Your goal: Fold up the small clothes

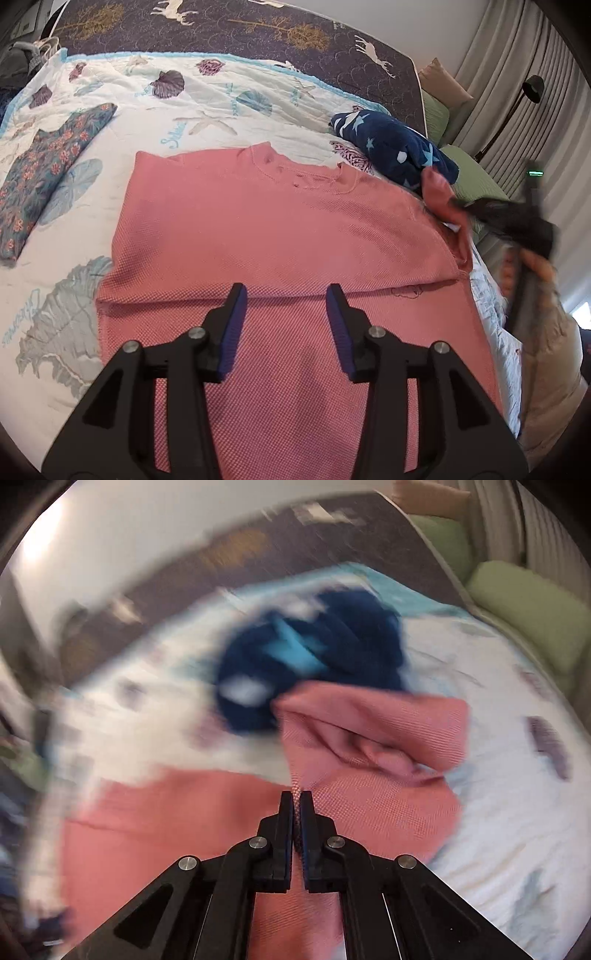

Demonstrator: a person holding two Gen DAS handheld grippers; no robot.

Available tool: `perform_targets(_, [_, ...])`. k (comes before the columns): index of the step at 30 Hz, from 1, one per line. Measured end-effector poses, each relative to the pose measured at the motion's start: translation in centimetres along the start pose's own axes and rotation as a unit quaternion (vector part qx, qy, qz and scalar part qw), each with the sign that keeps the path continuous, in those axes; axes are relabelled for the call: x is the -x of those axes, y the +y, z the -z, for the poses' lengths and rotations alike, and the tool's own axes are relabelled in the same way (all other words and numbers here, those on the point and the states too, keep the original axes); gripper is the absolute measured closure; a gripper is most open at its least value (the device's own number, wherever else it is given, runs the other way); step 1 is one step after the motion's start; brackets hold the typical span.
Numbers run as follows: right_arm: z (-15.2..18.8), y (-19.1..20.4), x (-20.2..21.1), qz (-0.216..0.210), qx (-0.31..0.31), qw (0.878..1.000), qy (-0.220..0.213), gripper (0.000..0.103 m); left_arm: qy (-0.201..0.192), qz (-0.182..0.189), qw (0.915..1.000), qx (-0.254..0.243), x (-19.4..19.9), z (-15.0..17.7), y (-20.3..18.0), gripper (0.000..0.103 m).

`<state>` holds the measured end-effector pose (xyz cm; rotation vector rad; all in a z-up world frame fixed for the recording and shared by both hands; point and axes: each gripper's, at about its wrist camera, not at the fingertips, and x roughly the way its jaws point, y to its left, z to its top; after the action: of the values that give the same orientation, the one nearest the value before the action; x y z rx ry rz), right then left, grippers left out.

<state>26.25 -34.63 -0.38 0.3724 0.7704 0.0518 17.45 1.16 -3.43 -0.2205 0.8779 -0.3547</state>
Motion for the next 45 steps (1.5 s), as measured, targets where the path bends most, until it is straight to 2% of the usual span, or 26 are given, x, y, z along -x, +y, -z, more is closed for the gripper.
perform_targets(1, [0.4,1.2,1.8,-0.05,0.024,0.998,-0.016,0.1,0.002,0.0,1.0,0.005,-0.2,0.0,0.1,0.057])
perform_targets(2, [0.8,2.2,2.9,-0.082,0.045,0.995,-0.023,0.099,0.004,0.001,0.9999,0.01,-0.2,-0.1,0.3,0.057])
perform_targets(4, [3.2,5.7,5.7,-0.158,0.131,0.979,-0.014,0.097,0.004,0.007,0.9998,0.017,-0.2,0.0,0.5,0.057])
perform_targets(5, [4.4,7.2,6.2,-0.175,0.169,0.97,0.0,0.097,0.004,0.011,0.9997,0.02,-0.1,0.0,0.6,0.057])
perform_targets(7, [8.4,10.3,6.7,-0.179,0.261,0.948,0.044,0.094,0.003,0.013,0.9997,0.021,0.2,0.2,0.7,0.057])
perform_targets(9, [11.9,12.0,6.1,-0.159,0.316,0.931,0.092,0.082,0.002,0.012,0.9997,0.022,0.5,0.4,0.8,0.056])
perform_targets(11, [15.3,12.6,5.3,-0.146,0.342,0.917,0.145,0.078,0.001,0.014,0.9996,0.024,0.9,0.5,1.0,0.056])
perform_targets(14, [16.2,11.4,5.7,-0.143,0.316,0.925,0.156,0.078,-0.002,0.019,0.9995,0.024,1.3,0.6,1.0,0.054])
perform_targets(16, [14.6,9.8,7.0,-0.164,0.258,0.942,0.138,0.072,-0.001,0.024,0.9994,0.026,1.2,0.0,0.7,0.053])
perform_targets(17, [13.7,9.3,7.3,-0.168,0.238,0.948,0.13,0.063,0.001,0.035,0.9991,0.024,1.0,-0.6,0.1,0.053])
perform_targets(18, [12.5,8.3,8.0,-0.166,0.201,0.959,0.11,0.055,0.002,0.049,0.9986,0.019,0.7,-1.1,-0.5,0.053])
perform_targets(20, [11.8,7.0,8.7,-0.148,0.16,0.972,0.082,0.051,0.007,0.076,0.997,-0.007,-0.3,-2.7,-3.0,0.051])
perform_targets(23, [11.4,5.2,8.7,-0.123,0.096,0.986,0.065,0.051,0.016,0.082,0.9933,-0.08,-2.6,-4.7,-7.9,0.048])
perform_targets(25, [12.0,4.1,8.3,-0.127,0.049,0.988,0.07,0.051,0.022,0.068,0.9879,-0.138,-4.4,-5.5,-11.0,0.045])
perform_targets(28, [12.7,3.0,7.6,-0.137,0.007,0.988,0.074,0.051,0.037,-0.019,0.9722,-0.23,-8.0,-5.7,-15.0,0.046])
perform_targets(29, [12.8,2.5,7.4,-0.139,-0.003,0.987,0.075,0.051,0.048,-0.041,0.9658,-0.251,-9.4,-5.6,-15.8,0.067])
perform_targets(30, [12.7,2.5,6.7,-0.14,-0.012,0.987,0.078,0.051,0.059,-0.042,0.9636,-0.257,-10.1,-5.6,-16.1,0.1])
perform_targets(31, [12.8,2.2,6.6,-0.139,-0.019,0.987,0.08,0.051,0.074,-0.037,0.9641,-0.252,-10.6,-5.8,-16.1,0.098])
perform_targets(34, [12.9,1.5,6.7,-0.125,-0.024,0.988,0.081,0.05,0.018,-0.003,0.983,-0.183,-7.1,-7.2,-13.7,0.1])
perform_targets(35, [12.8,1.5,7.1,-0.125,-0.024,0.989,0.079,0.05,-0.012,0.009,0.9898,-0.141,-4.5,-7.5,-11.6,0.099])
perform_targets(37, [12.7,1.4,7.7,-0.128,-0.021,0.989,0.072,0.05,-0.045,0.02,0.9955,-0.081,-1.2,-7.4,-8.0,0.098])
perform_targets(38, [12.7,1.6,7.7,-0.129,-0.02,0.989,0.07,0.05,-0.06,0.028,0.9975,-0.024,1.0,-6.8,-4.4,0.097])
perform_targets(40, [12.7,1.7,7.9,-0.133,-0.013,0.989,0.067,0.049,-0.069,0.038,0.9957,0.049,3.0,-5.3,0.3,0.084])
perform_targets(41, [12.7,1.9,7.8,-0.134,-0.011,0.989,0.067,0.049,-0.061,0.038,0.9935,0.089,3.6,-4.1,3.3,0.068])
perform_targets(42, [12.6,2.1,7.5,-0.135,-0.007,0.989,0.068,0.049,-0.049,0.029,0.9923,0.11,3.7,-3.2,5.2,0.06])
perform_targets(45, [12.8,3.5,6.8,-0.107,0.015,0.992,0.07,0.048,-0.018,-0.003,0.9882,0.152,3.7,-0.2,9.5,0.06])
